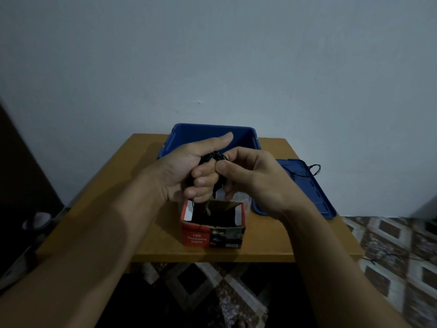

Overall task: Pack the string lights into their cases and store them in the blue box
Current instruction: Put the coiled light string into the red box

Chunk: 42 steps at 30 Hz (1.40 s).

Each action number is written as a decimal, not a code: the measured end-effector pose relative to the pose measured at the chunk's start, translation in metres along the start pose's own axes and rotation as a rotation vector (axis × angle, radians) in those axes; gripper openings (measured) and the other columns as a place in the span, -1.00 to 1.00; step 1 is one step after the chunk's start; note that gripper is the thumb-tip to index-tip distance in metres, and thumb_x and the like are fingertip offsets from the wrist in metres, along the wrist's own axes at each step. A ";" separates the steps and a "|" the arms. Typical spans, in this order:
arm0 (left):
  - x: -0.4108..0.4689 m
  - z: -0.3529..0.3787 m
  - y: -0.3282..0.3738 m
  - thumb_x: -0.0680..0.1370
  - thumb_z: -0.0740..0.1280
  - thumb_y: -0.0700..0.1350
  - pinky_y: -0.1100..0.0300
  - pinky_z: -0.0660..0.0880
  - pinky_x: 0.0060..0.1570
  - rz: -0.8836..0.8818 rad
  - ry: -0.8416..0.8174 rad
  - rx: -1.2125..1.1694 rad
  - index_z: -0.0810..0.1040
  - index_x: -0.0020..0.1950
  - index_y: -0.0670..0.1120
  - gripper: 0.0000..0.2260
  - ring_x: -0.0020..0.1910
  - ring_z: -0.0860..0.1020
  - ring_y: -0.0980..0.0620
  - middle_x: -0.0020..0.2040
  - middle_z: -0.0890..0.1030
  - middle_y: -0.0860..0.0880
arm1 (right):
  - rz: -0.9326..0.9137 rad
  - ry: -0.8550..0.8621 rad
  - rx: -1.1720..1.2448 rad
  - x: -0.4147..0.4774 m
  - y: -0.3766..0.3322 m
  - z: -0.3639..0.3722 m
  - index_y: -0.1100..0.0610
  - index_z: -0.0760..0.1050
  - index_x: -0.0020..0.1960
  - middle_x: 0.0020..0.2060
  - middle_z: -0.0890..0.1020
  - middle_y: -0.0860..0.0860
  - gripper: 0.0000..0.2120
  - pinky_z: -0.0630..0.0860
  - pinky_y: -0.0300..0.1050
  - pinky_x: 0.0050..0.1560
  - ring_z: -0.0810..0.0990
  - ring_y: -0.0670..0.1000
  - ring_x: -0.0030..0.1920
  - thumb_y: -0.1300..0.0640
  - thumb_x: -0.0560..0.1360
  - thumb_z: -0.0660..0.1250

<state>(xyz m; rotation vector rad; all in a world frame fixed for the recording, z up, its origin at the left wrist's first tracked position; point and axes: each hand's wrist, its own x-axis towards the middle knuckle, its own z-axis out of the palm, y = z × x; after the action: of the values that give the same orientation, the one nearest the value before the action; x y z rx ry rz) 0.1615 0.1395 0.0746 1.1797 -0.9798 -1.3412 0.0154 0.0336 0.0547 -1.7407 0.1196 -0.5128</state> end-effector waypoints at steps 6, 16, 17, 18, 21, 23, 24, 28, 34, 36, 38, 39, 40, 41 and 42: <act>-0.002 0.009 0.003 0.36 0.40 0.28 0.31 0.23 -0.67 0.066 0.310 0.047 0.27 -0.61 -0.05 -0.44 -0.76 0.24 0.11 -0.66 0.29 0.01 | -0.060 0.085 -0.113 -0.001 0.003 0.008 0.35 0.55 -0.01 -0.30 0.62 0.09 -0.85 0.61 -0.09 -0.27 0.61 -0.01 -0.35 0.23 0.61 0.35; -0.016 0.012 -0.008 0.40 0.29 -0.10 0.19 0.42 -0.44 0.191 0.104 -0.109 0.43 -0.37 -0.12 -0.82 -0.54 0.38 0.07 -0.40 0.42 -0.06 | -0.074 0.126 -0.239 -0.008 0.000 -0.002 0.35 0.52 -0.04 -0.26 0.67 0.18 -0.87 0.64 0.00 -0.25 0.67 0.07 -0.32 0.26 0.60 0.34; -0.016 0.011 -0.010 0.40 0.27 -0.13 0.17 0.44 -0.43 0.199 0.110 -0.112 0.44 -0.35 -0.14 -0.85 -0.51 0.41 0.05 -0.38 0.44 -0.08 | -0.068 0.134 -0.249 -0.008 0.000 -0.003 0.35 0.52 -0.04 -0.25 0.68 0.19 -0.87 0.65 0.05 -0.25 0.68 0.09 -0.32 0.26 0.60 0.34; -0.016 0.011 -0.012 0.40 0.26 -0.15 0.16 0.45 -0.42 0.205 0.131 -0.099 0.45 -0.33 -0.16 -0.87 -0.50 0.43 0.03 -0.37 0.45 -0.10 | -0.061 0.143 -0.258 -0.009 0.001 -0.003 0.34 0.51 -0.05 -0.25 0.68 0.19 -0.88 0.66 0.12 -0.25 0.68 0.11 -0.32 0.27 0.59 0.35; -0.014 0.016 -0.016 0.39 0.27 -0.18 0.14 0.41 -0.46 0.236 0.228 -0.047 0.42 -0.34 -0.18 -0.87 -0.51 0.40 0.01 -0.37 0.43 -0.11 | -0.043 0.158 -0.265 -0.011 0.004 0.001 0.29 0.51 -0.09 -0.27 0.68 0.19 -0.90 0.64 0.24 -0.26 0.68 0.13 -0.33 0.27 0.58 0.36; -0.012 0.020 -0.018 0.39 0.25 -0.20 0.17 0.36 -0.50 0.263 0.326 -0.042 0.38 -0.36 -0.18 -0.86 -0.53 0.36 0.00 -0.39 0.42 -0.11 | -0.036 0.166 -0.263 -0.010 0.005 0.004 0.26 0.49 -0.10 -0.30 0.67 0.18 -0.90 0.63 0.20 -0.29 0.67 0.15 -0.35 0.27 0.58 0.36; -0.012 0.022 -0.019 0.42 0.20 -0.22 0.19 0.35 -0.52 0.284 0.379 -0.031 0.38 -0.37 -0.18 -0.84 -0.53 0.36 0.00 -0.40 0.41 -0.12 | -0.035 0.169 -0.267 -0.010 0.004 0.005 0.27 0.49 -0.10 -0.33 0.66 0.15 -0.89 0.63 0.15 -0.32 0.67 0.13 -0.37 0.27 0.57 0.36; -0.014 0.019 -0.017 0.49 0.14 -0.28 0.20 0.40 -0.49 0.283 0.451 0.064 0.42 -0.34 -0.22 -0.80 -0.50 0.41 -0.02 -0.39 0.46 -0.14 | -0.029 0.166 -0.288 -0.011 0.002 0.003 0.28 0.48 -0.10 -0.36 0.65 0.12 -0.90 0.55 -0.09 -0.38 0.66 0.08 -0.41 0.27 0.57 0.35; -0.019 0.012 -0.014 0.58 0.20 -0.33 0.15 0.56 -0.23 0.267 0.411 0.127 0.55 -0.16 -0.30 -0.82 -0.24 0.58 -0.09 -0.24 0.57 -0.21 | -0.044 0.180 -0.288 -0.014 0.001 -0.004 0.29 0.49 -0.05 -0.28 0.68 0.18 -0.89 0.65 0.09 -0.31 0.68 0.08 -0.37 0.25 0.59 0.35; -0.019 0.008 -0.015 0.59 0.25 -0.30 0.05 0.56 -0.02 0.266 0.432 0.192 0.62 -0.09 -0.31 -0.83 -0.11 0.63 -0.15 -0.15 0.64 -0.26 | -0.055 0.194 -0.310 -0.014 -0.001 -0.005 0.29 0.50 -0.04 -0.28 0.69 0.14 -0.88 0.66 0.07 -0.28 0.68 0.06 -0.36 0.23 0.59 0.35; -0.020 0.007 -0.014 0.58 0.31 -0.23 0.11 0.55 0.04 0.253 0.488 0.345 0.68 -0.03 -0.24 -0.85 -0.03 0.66 -0.06 -0.04 0.68 -0.21 | -0.074 0.203 -0.348 -0.013 -0.002 -0.008 0.27 0.52 -0.04 -0.28 0.69 0.14 -0.90 0.65 -0.03 -0.26 0.68 0.05 -0.34 0.22 0.59 0.35; -0.021 0.006 -0.013 0.58 0.34 -0.19 0.23 0.53 -0.02 0.252 0.520 0.434 0.69 -0.02 -0.18 -0.86 -0.05 0.65 0.04 -0.01 0.68 -0.16 | -0.080 0.204 -0.366 -0.013 -0.002 -0.010 0.25 0.53 -0.03 -0.27 0.69 0.13 -0.91 0.65 -0.06 -0.25 0.68 0.04 -0.33 0.22 0.60 0.35; -0.022 0.005 -0.013 0.57 0.36 -0.16 0.33 0.49 -0.10 0.260 0.552 0.522 0.70 -0.01 -0.13 -0.88 -0.10 0.62 0.14 0.00 0.65 -0.10 | -0.084 0.203 -0.384 -0.013 -0.003 -0.011 0.23 0.54 -0.03 -0.26 0.69 0.12 -0.92 0.66 -0.07 -0.23 0.69 0.03 -0.32 0.21 0.60 0.35; -0.022 0.004 -0.013 0.57 0.38 -0.13 0.38 0.44 -0.16 0.272 0.577 0.601 0.70 0.01 -0.08 -0.89 -0.15 0.58 0.19 -0.02 0.61 -0.05 | -0.088 0.204 -0.402 -0.013 -0.003 -0.012 0.21 0.54 -0.03 -0.25 0.69 0.10 -0.92 0.66 -0.06 -0.21 0.69 0.01 -0.30 0.19 0.60 0.36; -0.023 0.002 -0.013 0.57 0.38 -0.11 0.36 0.40 -0.18 0.284 0.592 0.665 0.70 0.02 -0.05 -0.89 -0.17 0.54 0.20 -0.03 0.57 -0.03 | -0.091 0.205 -0.419 -0.013 -0.003 -0.012 0.19 0.55 -0.03 -0.25 0.70 0.09 -0.92 0.67 -0.04 -0.19 0.69 0.00 -0.29 0.18 0.60 0.36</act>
<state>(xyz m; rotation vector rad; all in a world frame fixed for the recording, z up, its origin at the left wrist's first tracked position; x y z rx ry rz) 0.1565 0.1634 0.0651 1.7191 -1.1178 -0.3782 -0.0013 0.0282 0.0554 -2.1035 0.3124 -0.7755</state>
